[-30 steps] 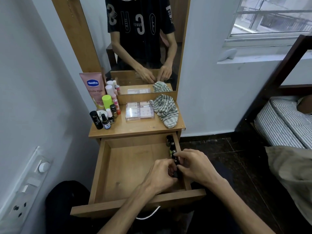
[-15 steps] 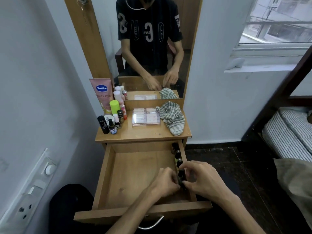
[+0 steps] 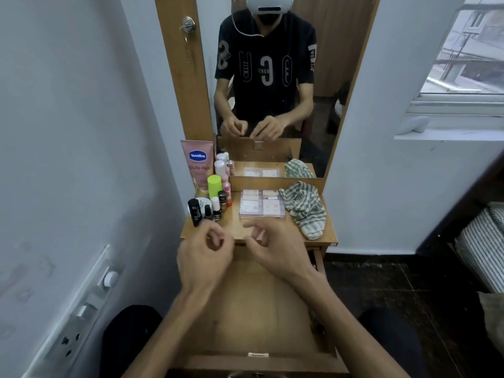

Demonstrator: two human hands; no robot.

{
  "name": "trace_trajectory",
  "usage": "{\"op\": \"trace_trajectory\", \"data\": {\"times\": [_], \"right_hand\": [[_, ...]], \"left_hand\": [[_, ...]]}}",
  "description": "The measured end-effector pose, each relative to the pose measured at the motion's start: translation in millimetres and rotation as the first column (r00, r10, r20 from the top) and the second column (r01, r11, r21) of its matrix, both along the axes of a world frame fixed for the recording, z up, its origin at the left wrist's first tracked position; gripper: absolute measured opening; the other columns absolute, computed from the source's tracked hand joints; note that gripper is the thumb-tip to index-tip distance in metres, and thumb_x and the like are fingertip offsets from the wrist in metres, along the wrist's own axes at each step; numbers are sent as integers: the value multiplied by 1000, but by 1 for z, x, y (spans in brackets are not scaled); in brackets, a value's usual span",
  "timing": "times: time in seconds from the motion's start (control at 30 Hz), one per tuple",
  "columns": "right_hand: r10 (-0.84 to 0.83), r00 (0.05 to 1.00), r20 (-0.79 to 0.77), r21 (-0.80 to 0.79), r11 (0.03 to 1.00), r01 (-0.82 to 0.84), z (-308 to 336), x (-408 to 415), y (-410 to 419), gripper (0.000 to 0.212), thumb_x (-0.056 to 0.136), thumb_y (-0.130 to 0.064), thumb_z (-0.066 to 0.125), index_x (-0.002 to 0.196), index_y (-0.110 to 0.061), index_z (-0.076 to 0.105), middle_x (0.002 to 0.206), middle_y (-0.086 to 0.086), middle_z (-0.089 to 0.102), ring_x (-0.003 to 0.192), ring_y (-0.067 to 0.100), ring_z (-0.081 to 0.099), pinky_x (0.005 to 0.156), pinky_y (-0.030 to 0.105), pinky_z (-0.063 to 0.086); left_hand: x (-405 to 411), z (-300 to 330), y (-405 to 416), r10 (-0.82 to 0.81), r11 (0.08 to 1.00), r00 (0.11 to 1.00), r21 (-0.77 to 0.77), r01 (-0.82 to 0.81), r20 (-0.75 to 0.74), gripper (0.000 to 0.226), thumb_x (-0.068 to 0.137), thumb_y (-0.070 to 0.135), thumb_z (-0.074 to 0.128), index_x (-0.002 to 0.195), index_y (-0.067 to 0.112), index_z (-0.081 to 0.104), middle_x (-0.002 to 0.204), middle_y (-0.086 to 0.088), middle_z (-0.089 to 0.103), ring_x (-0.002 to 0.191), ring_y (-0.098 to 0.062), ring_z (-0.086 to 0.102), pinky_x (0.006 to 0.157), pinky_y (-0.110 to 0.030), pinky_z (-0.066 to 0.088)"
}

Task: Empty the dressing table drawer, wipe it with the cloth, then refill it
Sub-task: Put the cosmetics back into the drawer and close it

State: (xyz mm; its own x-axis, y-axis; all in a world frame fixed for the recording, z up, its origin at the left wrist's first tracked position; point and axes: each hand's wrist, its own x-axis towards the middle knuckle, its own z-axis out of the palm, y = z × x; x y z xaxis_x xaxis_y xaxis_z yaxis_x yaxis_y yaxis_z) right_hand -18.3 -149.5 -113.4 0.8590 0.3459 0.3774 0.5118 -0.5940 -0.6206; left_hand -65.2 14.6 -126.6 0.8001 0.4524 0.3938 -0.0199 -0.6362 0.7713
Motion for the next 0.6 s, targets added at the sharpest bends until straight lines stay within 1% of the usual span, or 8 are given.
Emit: {"op": "trace_trajectory", "data": {"times": [0.07, 0.1, 0.17, 0.23, 0.33, 0.4, 0.5, 0.6], "right_hand": [[17, 1000, 22, 1, 1000, -18, 7, 14, 32, 31, 92, -30, 71, 123, -27, 74, 81, -13, 70, 67, -1, 59, 68, 20, 46], [17, 999, 30, -5, 1000, -17, 12, 20, 47, 34, 92, -31, 71, 126, -27, 72, 82, -11, 71, 73, 2, 62, 71, 23, 49], [2, 999, 54, -44, 999, 0, 19, 30, 71, 39, 93, -32, 71, 132, -26, 70, 88, -8, 75, 86, 12, 69, 77, 30, 53], [-20, 997, 71, -109, 994, 28, 22, 38, 89, 40, 93, -31, 71, 133, -25, 69, 94, -3, 77, 94, 20, 70, 75, 30, 49], [-54, 996, 76, -207, 976, 69, 16, 48, 104, 32, 94, -29, 70, 125, -20, 72, 98, 3, 76, 97, 28, 70, 75, 34, 49], [-67, 995, 70, -251, 964, 83, 9, 51, 108, 27, 96, -29, 68, 120, -17, 71, 100, 5, 75, 98, 30, 70, 75, 35, 49], [-64, 996, 66, -213, 974, 77, 3, 53, 107, 24, 95, -27, 70, 117, -18, 72, 96, 2, 74, 95, 27, 69, 72, 33, 44], [-48, 998, 46, -168, 984, 56, 3, 48, 98, 19, 90, -25, 73, 107, -19, 76, 95, -2, 75, 92, 21, 67, 69, 28, 42]], "left_hand": [[12, 10, 26, 93, 995, 991, 30, -96, 93, 18, 80, 18, 77, 85, 27, 63, 73, 8, 61, 64, -8, 57, 58, -23, 41], [20, 13, 37, 99, 993, 990, 61, -105, 98, 21, 79, 17, 77, 95, 25, 65, 82, 7, 61, 68, -11, 56, 60, -26, 43], [36, 13, 57, 72, 984, 997, 159, -77, 40, 38, 80, 19, 79, 115, 21, 66, 104, 1, 57, 82, -16, 57, 67, -32, 49], [49, 12, 72, 20, 972, 999, 235, -10, -42, 50, 79, 23, 80, 127, 20, 64, 116, -2, 53, 95, -20, 59, 72, -35, 54], [58, 7, 80, -62, 962, 992, 259, 87, -106, 46, 79, 19, 80, 124, 20, 68, 116, -1, 57, 99, -23, 61, 74, -33, 52], [58, 4, 81, -68, 968, 993, 236, 89, -94, 44, 79, 14, 78, 121, 23, 69, 112, 4, 61, 96, -20, 61, 74, -31, 48], [55, 2, 81, -48, 976, 998, 209, 56, -45, 38, 80, 10, 76, 115, 21, 69, 109, 5, 65, 91, -14, 59, 74, -30, 45], [52, 0, 82, -72, 978, 997, 196, 72, -7, 33, 76, 6, 79, 106, 15, 71, 104, 1, 68, 86, -18, 65, 72, -33, 51]]}}
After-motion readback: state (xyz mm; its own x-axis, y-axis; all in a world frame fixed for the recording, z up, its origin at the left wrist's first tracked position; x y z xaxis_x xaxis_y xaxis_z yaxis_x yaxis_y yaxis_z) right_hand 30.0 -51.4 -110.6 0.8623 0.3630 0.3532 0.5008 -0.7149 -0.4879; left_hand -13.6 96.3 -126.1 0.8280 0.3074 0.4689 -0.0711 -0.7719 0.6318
